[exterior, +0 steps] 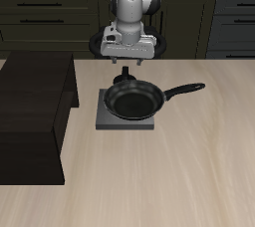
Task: Place the frypan on the flat stove and turn on the stove
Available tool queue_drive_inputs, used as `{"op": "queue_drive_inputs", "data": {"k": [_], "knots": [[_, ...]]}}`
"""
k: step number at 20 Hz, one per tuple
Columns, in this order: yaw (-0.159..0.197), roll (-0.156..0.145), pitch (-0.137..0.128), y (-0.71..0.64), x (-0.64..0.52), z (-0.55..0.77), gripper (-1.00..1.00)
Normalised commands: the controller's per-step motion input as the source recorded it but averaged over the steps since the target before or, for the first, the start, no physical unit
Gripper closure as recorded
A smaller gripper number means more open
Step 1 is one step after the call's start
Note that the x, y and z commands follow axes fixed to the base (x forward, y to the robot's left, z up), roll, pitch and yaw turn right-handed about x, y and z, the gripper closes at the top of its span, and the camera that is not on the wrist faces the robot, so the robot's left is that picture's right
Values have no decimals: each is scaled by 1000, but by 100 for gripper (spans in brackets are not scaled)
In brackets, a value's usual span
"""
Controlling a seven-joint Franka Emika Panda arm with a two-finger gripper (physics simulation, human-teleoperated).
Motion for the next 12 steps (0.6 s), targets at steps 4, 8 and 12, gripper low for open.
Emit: {"op": "queue_drive_inputs", "data": {"k": [4,8,12], "knots": [[4,-12,26,-53,47,-187,-100],[1,2,29,-4,5,-166,-100],[-27,-3,18,-16,-54,-114,-100]]}}
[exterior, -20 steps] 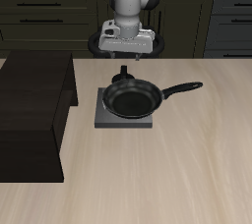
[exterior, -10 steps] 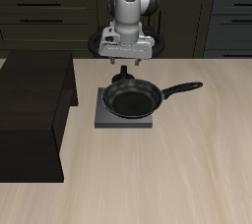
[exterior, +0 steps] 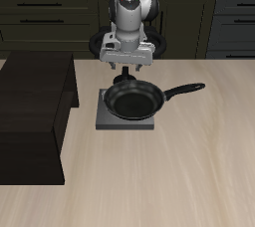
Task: Place the frypan on the flat stove and turn on the stove
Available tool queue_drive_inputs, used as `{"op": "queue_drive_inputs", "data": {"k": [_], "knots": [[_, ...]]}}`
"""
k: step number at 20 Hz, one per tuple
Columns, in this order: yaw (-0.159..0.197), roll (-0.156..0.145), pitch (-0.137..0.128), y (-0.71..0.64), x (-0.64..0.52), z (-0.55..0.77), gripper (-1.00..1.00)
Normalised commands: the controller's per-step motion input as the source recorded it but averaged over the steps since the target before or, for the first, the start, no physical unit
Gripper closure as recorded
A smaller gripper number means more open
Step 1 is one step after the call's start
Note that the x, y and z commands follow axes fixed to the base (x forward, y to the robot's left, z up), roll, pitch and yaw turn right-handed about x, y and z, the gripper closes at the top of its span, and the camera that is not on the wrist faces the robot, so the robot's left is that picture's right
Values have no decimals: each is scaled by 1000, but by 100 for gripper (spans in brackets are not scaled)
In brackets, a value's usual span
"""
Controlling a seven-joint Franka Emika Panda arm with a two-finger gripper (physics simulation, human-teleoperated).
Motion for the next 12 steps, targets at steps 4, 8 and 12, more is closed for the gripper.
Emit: {"op": "queue_drive_inputs", "data": {"k": [4,8,12], "knots": [[-51,29,77,58,-39,-232,-100],[1,12,4,12,-78,-55,-100],[-18,-1,3,-29,-45,-41,-100]]}}
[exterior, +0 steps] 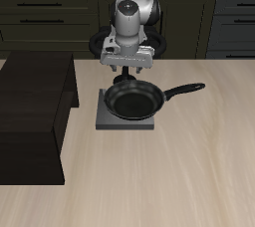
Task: Place the frypan on the flat stove and turn on the stove
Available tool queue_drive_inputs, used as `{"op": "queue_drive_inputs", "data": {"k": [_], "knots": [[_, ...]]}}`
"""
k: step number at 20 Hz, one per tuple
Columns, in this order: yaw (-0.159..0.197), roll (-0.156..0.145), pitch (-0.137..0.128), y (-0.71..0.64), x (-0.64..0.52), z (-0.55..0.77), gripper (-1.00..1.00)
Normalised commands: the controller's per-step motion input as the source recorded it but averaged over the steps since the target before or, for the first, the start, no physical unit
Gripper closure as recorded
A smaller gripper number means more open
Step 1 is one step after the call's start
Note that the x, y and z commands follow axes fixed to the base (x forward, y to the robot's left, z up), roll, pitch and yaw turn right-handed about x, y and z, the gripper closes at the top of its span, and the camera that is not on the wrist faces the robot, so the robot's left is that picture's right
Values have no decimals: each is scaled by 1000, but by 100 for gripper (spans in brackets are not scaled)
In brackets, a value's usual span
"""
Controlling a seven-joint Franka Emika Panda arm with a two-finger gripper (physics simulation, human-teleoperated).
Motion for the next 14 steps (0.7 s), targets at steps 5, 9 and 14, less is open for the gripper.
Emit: {"op": "queue_drive_inputs", "data": {"k": [5,9,14], "knots": [[-12,10,26,-48,21,-128,-100],[-4,-3,-5,-96,29,-29,100],[27,7,-37,-60,-15,106,100]]}}
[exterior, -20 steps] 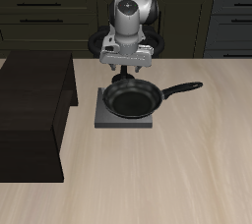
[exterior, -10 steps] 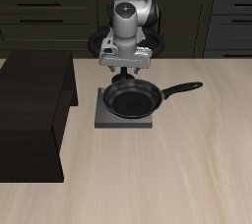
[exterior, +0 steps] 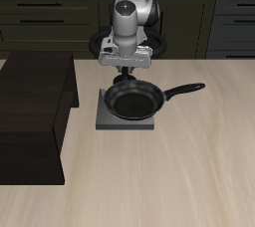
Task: Place the frypan on the flat stove and turn on the stove
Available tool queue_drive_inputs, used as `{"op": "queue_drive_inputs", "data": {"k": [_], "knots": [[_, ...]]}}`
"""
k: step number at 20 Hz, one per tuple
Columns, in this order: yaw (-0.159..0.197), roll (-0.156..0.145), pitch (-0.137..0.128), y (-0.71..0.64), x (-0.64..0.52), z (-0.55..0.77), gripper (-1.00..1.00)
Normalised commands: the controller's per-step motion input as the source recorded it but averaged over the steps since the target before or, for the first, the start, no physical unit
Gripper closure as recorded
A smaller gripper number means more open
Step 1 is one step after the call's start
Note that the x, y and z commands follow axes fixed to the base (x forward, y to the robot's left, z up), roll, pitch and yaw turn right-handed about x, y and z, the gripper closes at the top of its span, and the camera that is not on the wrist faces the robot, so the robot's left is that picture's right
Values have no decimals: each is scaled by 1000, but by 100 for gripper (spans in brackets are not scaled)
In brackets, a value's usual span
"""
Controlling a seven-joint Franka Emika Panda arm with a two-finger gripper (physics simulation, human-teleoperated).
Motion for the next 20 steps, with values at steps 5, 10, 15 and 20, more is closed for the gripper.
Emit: {"op": "queue_drive_inputs", "data": {"k": [5,10,15,20], "knots": [[21,-29,-33,-213,61,150,100],[39,-44,-45,-274,94,175,100],[24,-34,-28,-199,91,126,100],[5,-40,-15,-174,103,71,100]]}}
